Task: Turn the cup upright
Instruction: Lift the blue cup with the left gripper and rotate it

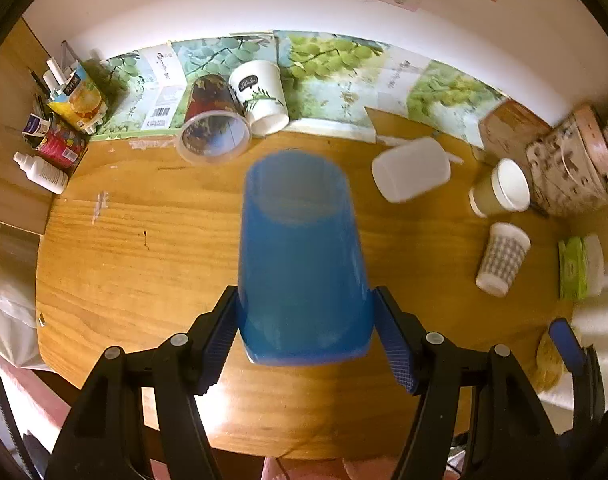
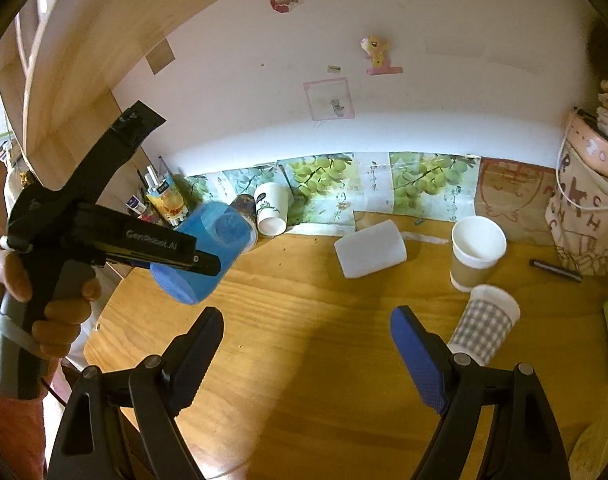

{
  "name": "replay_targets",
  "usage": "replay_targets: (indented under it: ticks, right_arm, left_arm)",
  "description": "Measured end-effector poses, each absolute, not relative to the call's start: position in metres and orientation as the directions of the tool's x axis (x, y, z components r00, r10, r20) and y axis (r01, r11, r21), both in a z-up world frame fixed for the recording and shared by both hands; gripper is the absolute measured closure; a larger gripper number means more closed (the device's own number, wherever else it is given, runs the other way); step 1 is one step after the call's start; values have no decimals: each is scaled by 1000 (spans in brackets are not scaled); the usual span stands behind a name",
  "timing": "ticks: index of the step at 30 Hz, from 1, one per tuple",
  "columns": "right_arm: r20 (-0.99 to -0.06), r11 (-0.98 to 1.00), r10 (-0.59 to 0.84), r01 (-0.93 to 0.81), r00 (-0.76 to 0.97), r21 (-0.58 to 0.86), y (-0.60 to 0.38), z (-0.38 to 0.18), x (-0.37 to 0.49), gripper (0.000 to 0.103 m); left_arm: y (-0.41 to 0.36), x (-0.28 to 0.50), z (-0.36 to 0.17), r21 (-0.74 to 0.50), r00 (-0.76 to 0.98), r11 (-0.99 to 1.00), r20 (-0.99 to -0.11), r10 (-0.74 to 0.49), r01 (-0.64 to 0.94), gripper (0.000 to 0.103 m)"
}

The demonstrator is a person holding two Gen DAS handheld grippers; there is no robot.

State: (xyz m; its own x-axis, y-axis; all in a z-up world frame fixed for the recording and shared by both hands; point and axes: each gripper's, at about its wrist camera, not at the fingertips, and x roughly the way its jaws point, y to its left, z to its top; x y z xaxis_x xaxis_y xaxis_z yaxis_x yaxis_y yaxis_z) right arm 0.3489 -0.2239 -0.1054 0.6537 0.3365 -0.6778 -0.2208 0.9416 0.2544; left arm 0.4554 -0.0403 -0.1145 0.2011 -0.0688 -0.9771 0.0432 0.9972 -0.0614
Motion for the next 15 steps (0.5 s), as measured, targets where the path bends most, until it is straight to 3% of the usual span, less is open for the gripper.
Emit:
replay_targets:
  ticks: [15]
  right_arm:
    - [-695, 963, 264, -146, 668, 226, -181, -106, 271, 17]
  left_arm:
    - [-7, 384, -121, -85, 177, 988, -978, -106, 126, 35]
